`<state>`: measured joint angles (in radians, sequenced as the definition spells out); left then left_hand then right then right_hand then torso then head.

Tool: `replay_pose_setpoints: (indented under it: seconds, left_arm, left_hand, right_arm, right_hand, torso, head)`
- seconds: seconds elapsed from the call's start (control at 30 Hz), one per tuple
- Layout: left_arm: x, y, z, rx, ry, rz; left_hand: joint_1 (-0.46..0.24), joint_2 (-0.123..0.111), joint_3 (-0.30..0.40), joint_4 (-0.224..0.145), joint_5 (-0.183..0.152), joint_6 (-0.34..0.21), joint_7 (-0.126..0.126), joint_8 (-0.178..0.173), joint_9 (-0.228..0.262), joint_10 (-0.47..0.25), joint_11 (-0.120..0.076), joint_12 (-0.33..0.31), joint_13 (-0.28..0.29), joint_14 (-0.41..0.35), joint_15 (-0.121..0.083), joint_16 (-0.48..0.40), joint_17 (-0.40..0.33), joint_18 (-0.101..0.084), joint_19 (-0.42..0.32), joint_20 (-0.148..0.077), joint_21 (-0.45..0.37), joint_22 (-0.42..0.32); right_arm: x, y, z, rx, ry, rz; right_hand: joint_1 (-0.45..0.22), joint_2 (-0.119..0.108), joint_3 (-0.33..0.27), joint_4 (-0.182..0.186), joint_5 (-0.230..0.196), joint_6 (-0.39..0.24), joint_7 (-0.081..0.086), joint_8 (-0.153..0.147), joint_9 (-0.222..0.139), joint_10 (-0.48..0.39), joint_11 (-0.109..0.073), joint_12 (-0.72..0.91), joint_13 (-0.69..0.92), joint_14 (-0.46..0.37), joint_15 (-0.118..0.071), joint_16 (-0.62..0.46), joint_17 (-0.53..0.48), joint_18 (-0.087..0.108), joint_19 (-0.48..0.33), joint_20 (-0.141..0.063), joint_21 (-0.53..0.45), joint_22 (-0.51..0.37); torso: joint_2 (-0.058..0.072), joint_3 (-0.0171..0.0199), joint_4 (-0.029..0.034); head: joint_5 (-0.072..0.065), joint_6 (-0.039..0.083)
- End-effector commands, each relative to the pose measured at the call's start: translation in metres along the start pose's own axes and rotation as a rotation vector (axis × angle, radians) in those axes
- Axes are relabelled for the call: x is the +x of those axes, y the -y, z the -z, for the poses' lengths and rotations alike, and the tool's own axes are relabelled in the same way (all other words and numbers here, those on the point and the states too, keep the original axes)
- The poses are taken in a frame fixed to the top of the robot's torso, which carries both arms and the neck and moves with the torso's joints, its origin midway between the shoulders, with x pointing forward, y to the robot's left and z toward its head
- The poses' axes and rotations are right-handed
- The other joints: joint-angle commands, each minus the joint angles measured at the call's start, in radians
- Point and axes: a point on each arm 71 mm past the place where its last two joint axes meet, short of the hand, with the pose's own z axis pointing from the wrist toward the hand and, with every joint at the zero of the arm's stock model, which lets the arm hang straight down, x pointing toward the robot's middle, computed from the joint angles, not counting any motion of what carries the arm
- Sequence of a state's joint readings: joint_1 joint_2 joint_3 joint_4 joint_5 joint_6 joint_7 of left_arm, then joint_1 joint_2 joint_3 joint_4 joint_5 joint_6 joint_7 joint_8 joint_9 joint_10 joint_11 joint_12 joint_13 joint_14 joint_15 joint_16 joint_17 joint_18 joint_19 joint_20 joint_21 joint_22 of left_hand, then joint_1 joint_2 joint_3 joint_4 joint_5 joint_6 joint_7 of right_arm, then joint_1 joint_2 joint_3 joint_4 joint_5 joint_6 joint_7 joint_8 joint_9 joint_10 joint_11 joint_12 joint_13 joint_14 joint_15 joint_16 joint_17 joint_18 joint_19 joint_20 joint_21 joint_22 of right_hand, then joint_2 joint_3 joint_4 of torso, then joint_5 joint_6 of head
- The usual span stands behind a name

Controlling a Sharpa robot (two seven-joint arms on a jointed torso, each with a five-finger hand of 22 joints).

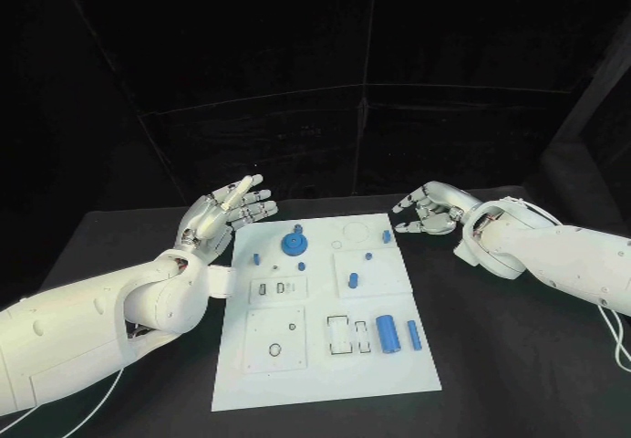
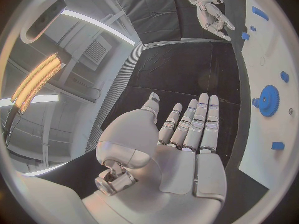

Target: Assemble the parts on the task board

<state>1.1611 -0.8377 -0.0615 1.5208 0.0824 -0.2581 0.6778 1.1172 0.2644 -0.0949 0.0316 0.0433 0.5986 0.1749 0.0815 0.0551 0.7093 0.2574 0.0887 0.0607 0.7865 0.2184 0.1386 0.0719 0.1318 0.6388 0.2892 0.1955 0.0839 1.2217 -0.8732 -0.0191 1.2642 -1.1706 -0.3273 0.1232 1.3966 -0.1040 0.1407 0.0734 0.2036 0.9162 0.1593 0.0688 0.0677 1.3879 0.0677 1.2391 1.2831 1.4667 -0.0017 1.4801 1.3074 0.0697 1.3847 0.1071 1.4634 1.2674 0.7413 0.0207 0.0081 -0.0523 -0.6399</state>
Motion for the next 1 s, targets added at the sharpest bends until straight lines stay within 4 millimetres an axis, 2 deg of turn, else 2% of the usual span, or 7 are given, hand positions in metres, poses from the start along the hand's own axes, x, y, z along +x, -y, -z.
replay_pose_setpoints:
  seconds: [0.03, 0.1, 0.17, 0.23, 0.33, 0.63, 1.0]
  left_arm:
    - [0.001, 0.005, -0.001, 0.069, -0.007, 0.005]
    - [0.001, 0.005, -0.001, 0.068, -0.007, 0.006]
    - [0.001, 0.005, -0.001, 0.068, -0.008, 0.006]
    - [0.002, 0.004, -0.001, 0.067, -0.009, 0.007]
    - [0.002, 0.004, -0.001, 0.067, -0.009, 0.007]
    - [0.001, 0.004, -0.002, 0.066, -0.007, 0.006]
    - [0.0, 0.004, -0.001, 0.065, -0.005, 0.004]
  left_hand:
    - [0.007, -0.004, 0.0, -0.004, 0.004, 0.002, 0.123, -0.005, 0.0, 0.004, -0.002, -0.006, 0.0, 0.007, 0.001, 0.006, 0.001, 0.011, 0.007, 0.0, 0.005, 0.001]
    - [0.007, -0.004, 0.0, -0.004, 0.004, 0.002, 0.123, -0.005, 0.0, 0.004, -0.002, -0.006, 0.0, 0.007, 0.001, 0.006, 0.001, 0.011, 0.007, 0.0, 0.005, 0.001]
    - [0.007, -0.004, 0.0, -0.004, 0.004, 0.001, 0.123, -0.006, 0.0, 0.004, -0.002, -0.007, 0.0, 0.007, 0.001, 0.006, 0.001, 0.011, 0.007, 0.0, 0.005, 0.001]
    - [0.007, -0.004, 0.0, -0.004, 0.004, 0.001, 0.123, -0.006, 0.0, 0.004, -0.002, -0.007, 0.0, 0.007, 0.001, 0.006, 0.001, 0.011, 0.007, 0.0, 0.005, 0.001]
    - [0.007, -0.004, 0.0, -0.004, 0.004, 0.001, 0.123, -0.006, 0.0, 0.004, -0.002, -0.007, 0.0, 0.007, 0.001, 0.006, 0.001, 0.011, 0.007, 0.0, 0.005, 0.001]
    - [0.007, -0.004, 0.0, -0.004, 0.004, 0.001, 0.123, -0.006, 0.0, 0.004, -0.002, -0.007, 0.0, 0.007, 0.001, 0.006, 0.001, 0.011, 0.007, 0.0, 0.005, 0.001]
    - [0.007, -0.004, 0.0, -0.004, 0.004, 0.001, 0.123, -0.006, 0.0, 0.004, -0.002, -0.007, 0.0, 0.007, 0.001, 0.006, 0.001, 0.011, 0.007, 0.0, 0.005, 0.001]
  right_arm:
    - [0.004, 0.002, -0.002, -0.007, -0.035, 0.023]
    - [0.005, 0.004, -0.004, -0.001, -0.034, 0.026]
    - [0.006, 0.005, -0.005, 0.005, -0.035, 0.027]
    - [0.008, 0.006, -0.007, 0.013, -0.042, 0.022]
    - [0.011, 0.005, -0.009, 0.018, -0.057, 0.016]
    - [0.023, 0.005, -0.009, 0.024, -0.105, 0.001]
    - [0.026, 0.007, -0.007, 0.031, -0.119, -0.001]
  right_hand:
    - [0.01, -0.002, -0.002, -0.007, 0.002, -0.008, -0.001, -0.004, -0.002, -0.008, 0.001, -0.004, -0.002, 0.065, -0.004, -0.007, 0.082, -0.005, -0.003, -0.002, -0.001, -0.002]
    - [0.011, -0.001, -0.003, -0.007, 0.002, -0.009, -0.001, -0.004, -0.002, -0.008, 0.001, -0.005, -0.002, 0.065, -0.004, -0.006, 0.083, -0.005, -0.004, -0.002, -0.001, -0.002]
    - [0.012, -0.001, -0.003, -0.007, 0.002, -0.011, -0.001, -0.005, -0.002, -0.008, 0.001, -0.004, -0.002, 0.065, -0.004, -0.006, 0.083, -0.005, -0.004, -0.002, -0.002, -0.003]
    - [0.012, 0.002, -0.003, -0.008, 0.003, -0.011, -0.002, -0.004, -0.002, -0.007, 0.0, -0.002, 0.0, 0.065, -0.004, -0.006, 0.084, -0.005, -0.004, -0.002, -0.002, -0.002]
    - [0.013, 0.004, -0.002, -0.008, 0.004, -0.01, -0.002, -0.003, -0.001, -0.007, 0.0, -0.002, 0.0, 0.065, -0.004, -0.006, 0.084, -0.005, -0.004, -0.002, -0.002, -0.003]
    - [0.016, 0.008, -0.003, -0.009, 0.005, -0.005, -0.003, 0.001, 0.0, -0.006, -0.001, -0.002, 0.001, 0.065, -0.005, -0.006, 0.084, -0.005, -0.004, -0.002, -0.002, -0.003]
    - [0.017, 0.013, -0.005, -0.011, 0.012, 0.006, -0.003, 0.006, 0.002, -0.006, -0.002, -0.001, 0.002, 0.066, -0.006, -0.006, 0.085, -0.005, -0.004, -0.003, -0.002, -0.003]
  torso:
    - [0.001, -0.0019, 0.0033]
    - [0.0, -0.0023, 0.0007]
    - [-0.001, -0.0023, 0.0001]
    - [0.0, -0.0038, 0.0024]
    - [0.0, -0.0048, 0.0024]
    - [-0.001, -0.0037, 0.0002]
    - [-0.001, -0.0035, 0.0008]
  head:
    - [0.001, -0.003]
    - [0.008, -0.005]
    - [0.009, -0.007]
    - [0.006, -0.008]
    - [0.005, -0.009]
    - [0.008, -0.012]
    - [0.007, -0.013]
